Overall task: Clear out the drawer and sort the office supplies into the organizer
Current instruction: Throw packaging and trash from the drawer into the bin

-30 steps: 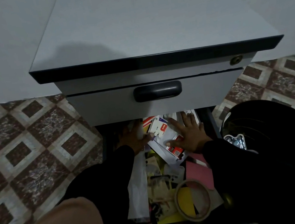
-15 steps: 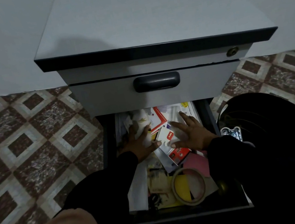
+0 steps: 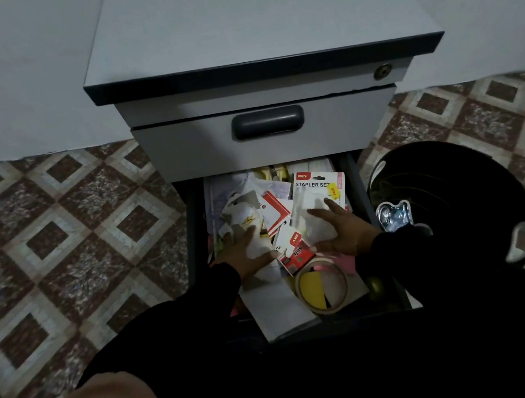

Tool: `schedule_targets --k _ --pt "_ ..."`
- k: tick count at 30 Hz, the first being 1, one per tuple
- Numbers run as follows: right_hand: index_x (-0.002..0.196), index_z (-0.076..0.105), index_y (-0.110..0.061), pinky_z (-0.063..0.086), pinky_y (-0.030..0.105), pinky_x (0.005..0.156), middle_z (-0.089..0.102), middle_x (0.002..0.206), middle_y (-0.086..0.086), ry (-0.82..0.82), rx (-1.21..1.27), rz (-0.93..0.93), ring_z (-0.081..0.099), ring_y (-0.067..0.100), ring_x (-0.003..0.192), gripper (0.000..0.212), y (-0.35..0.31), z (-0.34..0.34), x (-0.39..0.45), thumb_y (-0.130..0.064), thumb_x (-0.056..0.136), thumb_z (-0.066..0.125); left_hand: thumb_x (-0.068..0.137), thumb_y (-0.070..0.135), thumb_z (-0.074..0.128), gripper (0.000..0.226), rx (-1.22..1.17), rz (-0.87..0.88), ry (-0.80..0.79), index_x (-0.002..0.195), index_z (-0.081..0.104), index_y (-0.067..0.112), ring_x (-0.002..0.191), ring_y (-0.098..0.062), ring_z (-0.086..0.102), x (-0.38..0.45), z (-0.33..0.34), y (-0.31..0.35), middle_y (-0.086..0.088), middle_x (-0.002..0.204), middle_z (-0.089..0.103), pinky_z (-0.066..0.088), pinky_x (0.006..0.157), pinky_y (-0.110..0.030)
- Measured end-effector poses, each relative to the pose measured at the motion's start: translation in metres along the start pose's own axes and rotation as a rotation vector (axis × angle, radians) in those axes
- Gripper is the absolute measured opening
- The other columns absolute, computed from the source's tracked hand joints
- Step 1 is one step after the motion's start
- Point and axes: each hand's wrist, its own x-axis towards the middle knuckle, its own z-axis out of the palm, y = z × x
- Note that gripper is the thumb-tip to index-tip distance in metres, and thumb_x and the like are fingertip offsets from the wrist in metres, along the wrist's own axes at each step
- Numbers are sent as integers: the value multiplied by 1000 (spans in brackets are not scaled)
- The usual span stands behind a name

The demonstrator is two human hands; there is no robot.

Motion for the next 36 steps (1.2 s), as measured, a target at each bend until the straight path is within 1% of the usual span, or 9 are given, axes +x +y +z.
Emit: schedule_targets --k 4,7,12,14,17,21,28,32,36 --pt "140 38 -12 35 35 105 38 142 14 258 190 61 39 30 129 75 -1 6 -5 -19 75 75 86 16 66 76 -181 41 97 147 21 8 140 -25 28 0 -7 -12 -11 153 25 23 111 -25" --pt "138 40 -12 38 35 100 42 137 16 308 259 102 44 31 123 75 2 17 -5 -13 73 76 81 -2 66 78 -413 19 87 146 22 4 137 -25 34 -1 -3 -19 -12 151 30 27 101 -18" --pt "139 40 -16 37 32 99 37 141 16 323 325 164 40 31 127 76 11 25 1 -12 72 76 74 11 78 93 -485 -9 82 148 22 13 137 -24 33 3 10 -20 -7 151 30 31 112 -37" --pt "138 42 -16 38 31 97 43 138 16 308 373 179 43 31 125 76 13 25 4 -11 71 78 70 18 81 98 -447 -2 70 148 21 14 138 -22 32 5 8 -19 -6 151 31 28 112 -30" --pt "133 49 -12 41 28 92 54 129 17 299 508 137 51 28 117 74 14 25 6 -1 67 79 79 15 75 91 -332 11 69 149 17 11 139 -19 30 9 4 -20 -4 153 27 21 102 -13" --pt "128 56 -14 42 22 85 57 115 15 354 541 138 53 21 105 67 16 24 10 1 66 79 79 27 74 93 -269 -13 116 150 15 20 134 -20 39 7 1 -21 -1 151 33 28 103 -19" --pt "113 66 -12 48 39 96 64 111 24 413 680 84 61 28 100 54 17 25 12 11 65 73 80 17 73 84 -310 -7 138 148 24 18 131 -23 42 8 0 -18 -5 148 38 30 100 -20" --pt "92 71 -36 47 47 97 67 109 16 390 793 113 61 33 107 43 22 31 13 -10 58 73 81 16 71 74 -394 -36 172 145 33 21 127 -28 45 9 -1 -16 -10 143 43 36 102 -29" --pt "92 69 -28 42 50 102 65 114 9 382 842 114 57 30 113 41 20 31 12 4 67 69 79 11 71 67 -515 -69 188 139 43 18 126 -29 44 10 0 -17 -12 141 44 39 103 -33"
